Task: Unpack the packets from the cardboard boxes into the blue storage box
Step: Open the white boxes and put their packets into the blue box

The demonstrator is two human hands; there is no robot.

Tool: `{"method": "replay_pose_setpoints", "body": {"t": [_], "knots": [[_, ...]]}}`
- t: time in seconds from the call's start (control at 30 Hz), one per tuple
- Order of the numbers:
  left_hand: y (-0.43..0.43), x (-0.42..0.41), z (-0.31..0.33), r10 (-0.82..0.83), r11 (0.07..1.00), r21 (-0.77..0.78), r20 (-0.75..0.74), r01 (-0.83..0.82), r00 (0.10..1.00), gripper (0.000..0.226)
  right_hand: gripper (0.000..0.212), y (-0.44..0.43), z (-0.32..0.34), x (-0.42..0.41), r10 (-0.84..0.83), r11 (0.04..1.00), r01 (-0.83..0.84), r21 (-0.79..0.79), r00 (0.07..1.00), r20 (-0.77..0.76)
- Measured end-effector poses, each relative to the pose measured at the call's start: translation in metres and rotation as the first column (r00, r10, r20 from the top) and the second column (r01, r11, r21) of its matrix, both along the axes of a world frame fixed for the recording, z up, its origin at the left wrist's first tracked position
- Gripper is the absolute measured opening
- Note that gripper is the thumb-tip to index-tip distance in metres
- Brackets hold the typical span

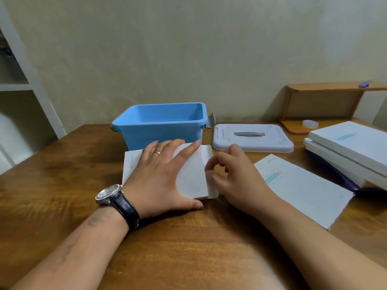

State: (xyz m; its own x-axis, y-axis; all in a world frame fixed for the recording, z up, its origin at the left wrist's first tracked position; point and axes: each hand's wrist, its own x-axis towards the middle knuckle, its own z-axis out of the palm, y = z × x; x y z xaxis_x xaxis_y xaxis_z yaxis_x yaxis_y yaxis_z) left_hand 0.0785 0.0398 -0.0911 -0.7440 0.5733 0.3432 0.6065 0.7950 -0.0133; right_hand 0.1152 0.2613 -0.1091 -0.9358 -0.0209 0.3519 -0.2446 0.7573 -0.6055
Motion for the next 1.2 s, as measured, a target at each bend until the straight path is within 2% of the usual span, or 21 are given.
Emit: {"method": "replay_pose_setpoints", "body": {"t": [0.1, 0.2, 0.27, 0.37, 0.43, 0.5, 0.63, 0.7, 0.83, 0.93, 1.0, 1.07, 1.2], "knots": [[0.002, 0.001, 0.0, -0.014, 1.0, -0.019, -0.029, 0.014, 0.999, 0.131, 0.019, -0.002, 0.005, -0.004, 0.021, 1.0, -0.021, -0.014, 0.998, 0.051], [0.002, 0.002, -0.001, -0.03, 0.999, -0.023, -0.065, 0.028, 0.997, 0.13, 0.025, -0.002, 0.005, -0.004, 0.123, 0.973, -0.094, -0.209, 0.984, 0.132], [0.002, 0.003, -0.002, -0.043, 0.999, -0.021, -0.095, 0.041, 0.995, 0.129, 0.018, -0.002, 0.005, -0.004, 0.129, 0.954, -0.081, -0.289, 0.98, 0.151], [0.003, 0.005, -0.004, -0.054, 0.998, -0.021, -0.113, 0.052, 0.992, 0.128, 0.008, 0.0, 0.002, -0.008, 0.109, 0.964, -0.074, -0.254, 0.986, 0.127], [0.003, 0.006, -0.004, -0.065, 0.998, -0.02, -0.12, 0.063, 0.991, 0.127, 0.011, 0.0, 0.004, -0.006, 0.131, 0.971, -0.087, -0.222, 0.973, 0.19], [0.002, 0.006, -0.004, -0.073, 0.997, -0.024, -0.122, 0.071, 0.99, 0.125, 0.017, -0.001, 0.006, -0.005, 0.101, 0.991, -0.077, -0.111, 0.97, 0.222], [0.003, 0.007, -0.003, -0.06, 0.998, -0.018, -0.097, 0.058, 0.993, 0.126, 0.018, -0.011, 0.019, 0.0, -0.068, 0.987, 0.043, 0.154, 0.985, 0.16], [0.003, 0.008, -0.003, -0.057, 0.998, -0.018, -0.094, 0.055, 0.994, 0.127, 0.025, -0.013, 0.024, 0.0, -0.098, 0.98, 0.066, 0.185, 0.981, 0.169], [0.004, 0.008, -0.002, -0.078, 0.997, -0.006, -0.185, 0.079, 0.98, 0.125, 0.027, -0.005, 0.032, -0.001, 0.083, 0.996, -0.092, 0.016, 0.953, 0.292], [0.003, 0.004, -0.003, -0.099, 0.993, 0.037, -0.291, 0.115, 0.952, 0.119, 0.021, -0.001, 0.038, 0.001, 0.181, 0.981, -0.156, -0.116, 0.949, 0.258], [0.001, 0.003, -0.004, -0.089, 0.991, 0.068, -0.333, 0.118, 0.939, 0.119, 0.019, -0.005, 0.046, 0.001, 0.2, 0.976, -0.175, -0.127, 0.952, 0.23], [-0.002, 0.002, -0.005, -0.068, 0.991, 0.084, -0.367, 0.105, 0.928, 0.119, 0.018, -0.011, 0.056, -0.003, 0.199, 0.979, -0.178, -0.101, 0.941, 0.273], [-0.006, 0.0, -0.006, 0.005, 0.994, 0.105, -0.397, 0.04, 0.918, 0.121, 0.029, -0.023, 0.059, -0.01, 0.181, 0.978, -0.139, -0.157, 0.936, 0.302]]}}
